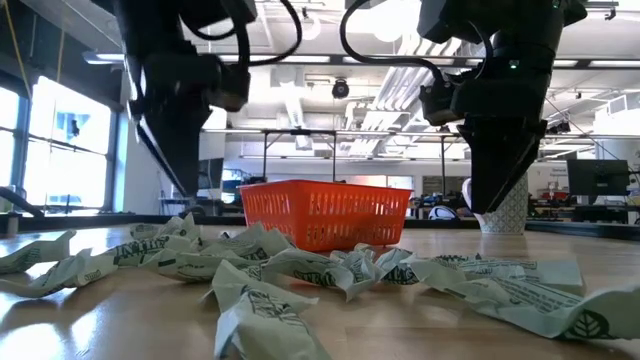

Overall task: Pick and place Stevia / Truvia into bins
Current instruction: Put the stevia packet into the orange bin

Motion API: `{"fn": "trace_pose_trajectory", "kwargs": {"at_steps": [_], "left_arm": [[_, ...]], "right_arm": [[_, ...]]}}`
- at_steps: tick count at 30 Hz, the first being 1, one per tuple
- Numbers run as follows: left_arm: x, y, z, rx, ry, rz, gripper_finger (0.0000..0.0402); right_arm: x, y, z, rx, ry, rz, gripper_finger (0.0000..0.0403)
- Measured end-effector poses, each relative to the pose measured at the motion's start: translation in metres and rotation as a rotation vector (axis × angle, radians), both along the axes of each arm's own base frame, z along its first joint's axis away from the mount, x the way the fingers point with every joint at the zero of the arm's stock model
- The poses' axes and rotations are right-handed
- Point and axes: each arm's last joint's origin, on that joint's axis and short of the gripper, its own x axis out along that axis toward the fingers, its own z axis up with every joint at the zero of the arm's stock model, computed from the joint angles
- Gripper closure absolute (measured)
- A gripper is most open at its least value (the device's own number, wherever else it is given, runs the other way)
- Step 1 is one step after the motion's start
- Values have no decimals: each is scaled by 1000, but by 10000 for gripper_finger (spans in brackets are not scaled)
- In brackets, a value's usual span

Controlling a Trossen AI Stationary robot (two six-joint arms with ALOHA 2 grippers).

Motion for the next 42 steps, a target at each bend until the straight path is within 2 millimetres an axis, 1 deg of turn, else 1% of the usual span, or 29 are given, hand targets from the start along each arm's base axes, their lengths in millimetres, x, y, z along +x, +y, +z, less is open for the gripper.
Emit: {"fn": "trace_pose_trajectory", "kwargs": {"at_steps": [2,5,7,9,12,15,18,21,23,24,25,29,31,34,37,40,42], "left_arm": [[-5,8,1,-48,50,84,237],[-15,20,-4,-93,173,317,222],[-17,25,-7,-114,212,444,212],[-17,25,-9,-134,227,522,203],[-9,18,-9,-204,160,552,195],[-4,9,-7,-231,105,557,193],[-8,4,-8,-200,119,575,192],[-12,5,-9,-175,147,626,192],[-10,6,-8,-170,133,616,194],[-9,6,-8,-160,117,560,195],[-7,4,-8,-142,103,468,197],[-9,-1,-8,16,124,16,205],[-8,0,-8,116,132,-223,207],[-5,3,-7,209,129,-508,208],[-3,4,-9,226,108,-680,208],[-6,6,-17,191,115,-769,208],[-10,7,-22,175,127,-797,208]], "right_arm": [[0,0,0,-2,0,2,110],[0,0,0,-4,0,1,110],[0,0,0,-3,-1,-2,110],[0,0,0,-4,-2,-9,110],[0,0,0,-9,-4,-14,110],[1,0,0,-14,-10,-19,110],[1,-1,0,-27,-14,-23,110],[1,-1,0,-44,-17,-12,110],[1,-1,0,-49,-19,-10,110],[1,-1,0,-51,-18,-5,110],[1,-1,0,-52,-18,4,110],[1,-1,0,-52,-11,47,110],[1,-1,0,-46,-7,70,110],[1,0,0,-28,-4,94,110],[1,0,0,-20,-2,96,110],[1,0,0,-18,-3,90,110],[1,0,0,-18,-3,88,110]]}}
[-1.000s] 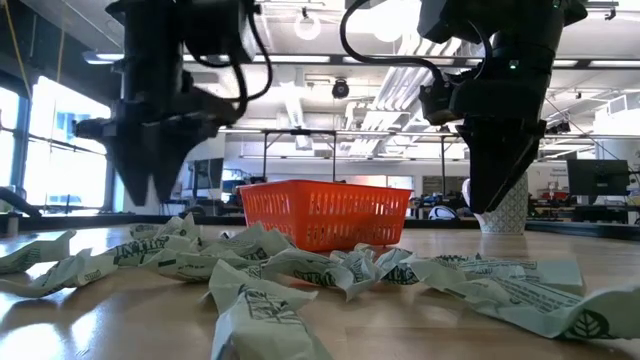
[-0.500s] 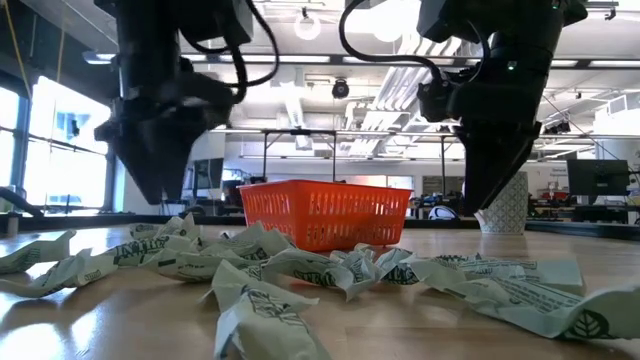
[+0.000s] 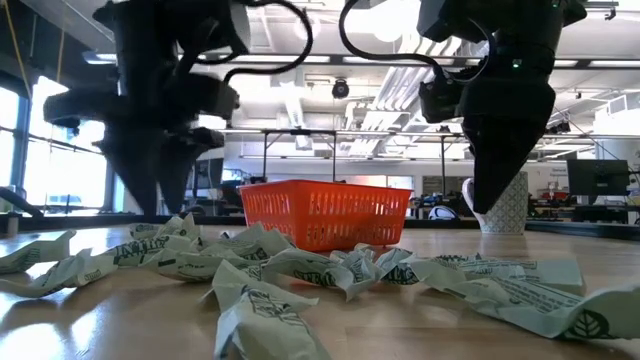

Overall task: Pick and place Stevia / Truvia into bins
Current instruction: Put the stevia packet into the orange bin

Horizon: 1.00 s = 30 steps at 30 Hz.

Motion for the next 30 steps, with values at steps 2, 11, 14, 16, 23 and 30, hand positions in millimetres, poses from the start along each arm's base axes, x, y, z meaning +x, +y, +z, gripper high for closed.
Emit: {"fn": "trace_pose_trajectory", "kwargs": {"at_steps": [2,11,14,16,23,30], "left_arm": [[-3,0,-3,1,22,-12,208],[-3,-1,-9,-29,36,-29,208],[-1,-1,-13,-28,42,-29,211],[-2,-1,-16,-23,57,-28,222],[2,-1,-24,-15,82,-26,313],[4,0,-8,50,108,66,373]], "right_arm": [[0,0,0,0,-1,-3,110],[1,0,0,-10,-12,-4,110],[1,0,0,-12,-16,-3,110],[2,0,0,-11,-19,-4,110],[2,0,1,-4,-20,-9,110],[-1,7,7,-17,-52,25,110]]}}
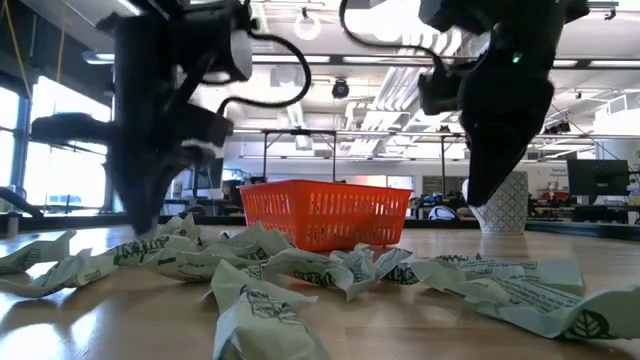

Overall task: Pick and place Stevia / Truvia into bins
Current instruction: Put the stevia packet into the orange bin

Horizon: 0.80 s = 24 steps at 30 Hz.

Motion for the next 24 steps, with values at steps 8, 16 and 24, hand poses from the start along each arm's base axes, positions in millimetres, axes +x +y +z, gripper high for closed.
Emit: {"fn": "trace_pose_trajectory", "kwargs": {"at_steps": [8,16,24], "left_arm": [[33,-2,83,19,-331,101,364],[81,15,61,-104,-547,117,349],[87,17,51,-88,-508,268,192]], "right_arm": [[-20,8,23,-75,-40,-44,110],[-30,4,29,-112,0,-73,110],[-34,14,29,-74,20,-1,110]]}}
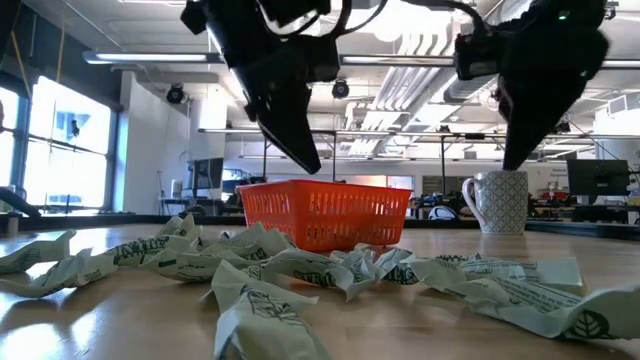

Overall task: Pick and place Stevia / Truvia into bins
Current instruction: Put the stevia packet into the orange bin

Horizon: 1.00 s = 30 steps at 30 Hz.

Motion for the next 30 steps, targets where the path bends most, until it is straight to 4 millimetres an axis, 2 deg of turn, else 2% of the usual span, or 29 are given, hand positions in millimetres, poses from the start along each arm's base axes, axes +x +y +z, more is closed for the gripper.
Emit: {"fn": "trace_pose_trajectory", "kwargs": {"at_steps": [3,6,10,13,16,19,26,30], "left_arm": [[-6,-7,26,-83,7,8,152],[-20,-17,43,-87,77,-16,135],[-43,-29,53,-39,166,-36,138],[-57,-37,52,8,244,-8,153],[-66,-47,49,31,305,22,172],[-73,-60,48,33,325,24,191],[-87,-88,46,87,341,-20,224],[-93,-97,46,100,354,-37,232]], "right_arm": [[-3,13,0,0,11,164,110],[-6,34,0,13,-4,397,110],[-10,66,-4,67,-40,751,110],[-5,91,-13,105,-111,907,110],[3,115,-26,184,-209,972,110],[11,130,-40,236,-245,952,110],[29,139,-65,126,-183,889,110],[33,141,-76,84,-151,890,110]]}}
